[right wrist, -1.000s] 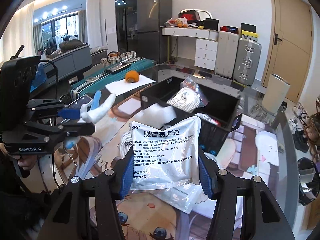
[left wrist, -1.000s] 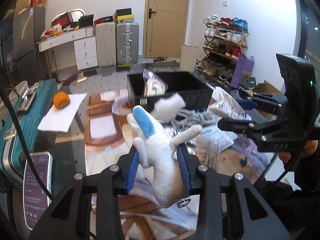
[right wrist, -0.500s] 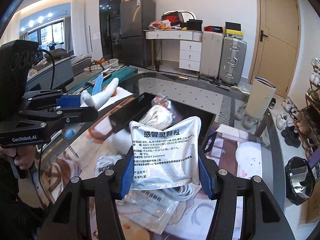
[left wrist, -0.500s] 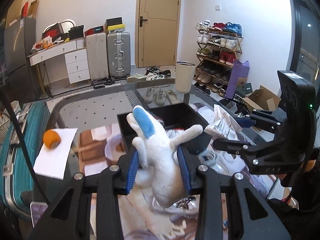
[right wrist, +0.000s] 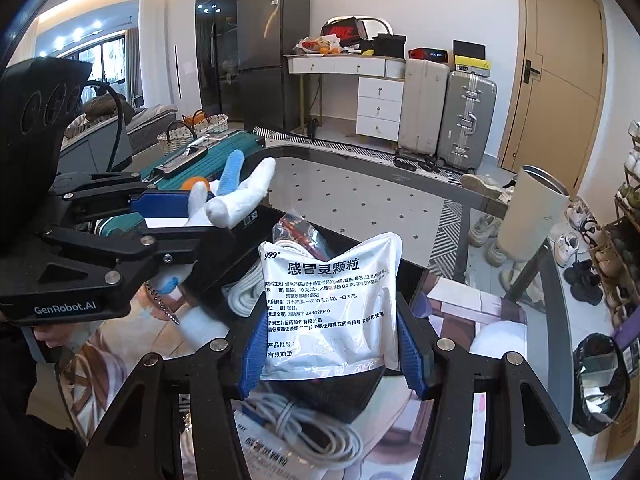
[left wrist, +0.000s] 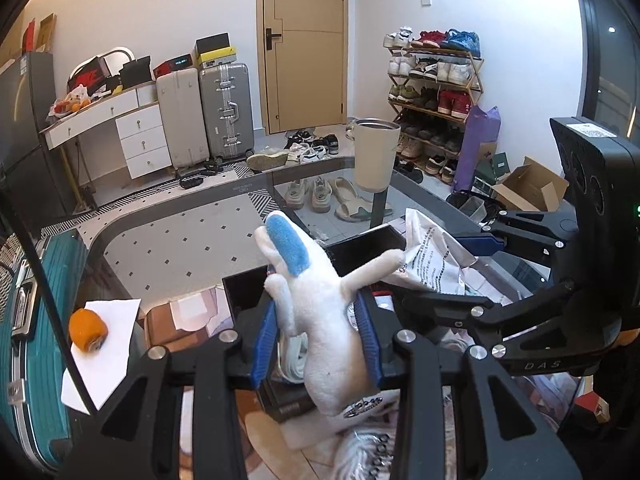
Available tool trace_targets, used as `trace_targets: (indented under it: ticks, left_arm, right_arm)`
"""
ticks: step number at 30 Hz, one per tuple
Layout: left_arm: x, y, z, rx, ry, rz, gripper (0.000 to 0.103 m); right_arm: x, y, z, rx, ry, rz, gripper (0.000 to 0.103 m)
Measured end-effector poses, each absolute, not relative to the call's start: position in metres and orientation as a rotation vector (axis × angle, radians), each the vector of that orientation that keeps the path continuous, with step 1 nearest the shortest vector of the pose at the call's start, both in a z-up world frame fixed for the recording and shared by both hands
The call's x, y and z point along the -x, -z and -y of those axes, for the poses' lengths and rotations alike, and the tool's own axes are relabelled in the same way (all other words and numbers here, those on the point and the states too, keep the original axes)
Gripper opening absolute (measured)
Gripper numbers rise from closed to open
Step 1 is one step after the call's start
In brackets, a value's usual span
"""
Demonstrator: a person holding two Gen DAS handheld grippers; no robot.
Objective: Organize soft objects
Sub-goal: 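Carry the bunny in the left gripper and the packet in the right gripper over the black box, then lower the granule packet into the black box and open the right gripper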
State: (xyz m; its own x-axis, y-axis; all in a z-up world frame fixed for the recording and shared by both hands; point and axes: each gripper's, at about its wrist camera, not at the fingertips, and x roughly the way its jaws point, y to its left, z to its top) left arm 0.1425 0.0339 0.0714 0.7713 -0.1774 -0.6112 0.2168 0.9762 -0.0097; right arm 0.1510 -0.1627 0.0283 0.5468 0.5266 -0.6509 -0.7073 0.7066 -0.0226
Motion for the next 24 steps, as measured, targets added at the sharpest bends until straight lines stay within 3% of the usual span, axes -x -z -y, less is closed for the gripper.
trace_targets:
  ticks: [15, 18, 20, 24]
  left_arm:
    - [-0.176, -0.044, -0.028, -0.116, 0.227, -0.707, 0.036]
    - [-0.178, -0.041, -0.028, -0.127, 0.218, -0.711, 0.037]
    - [-0.179, -0.039, -0.029, -0.129, 0.221, -0.715, 0.039]
    - [-0.182, -0.036, -0.031, -0.120, 0.226, -0.725, 0.039]
  right_arm:
    - [-0.180, -0.003, 0.144, 0.359, -0.748, -0.705, 0.057]
    - [-0.180, -0.002, 0.142, 0.362, -0.757, -0.706, 0.067]
    - [-0.178, -0.004, 0.143, 0.368, -0.754, -0.688, 0.083]
    - [-0.175, -0.007, 0.147, 0.377, -0.739, -0.675, 0.084]
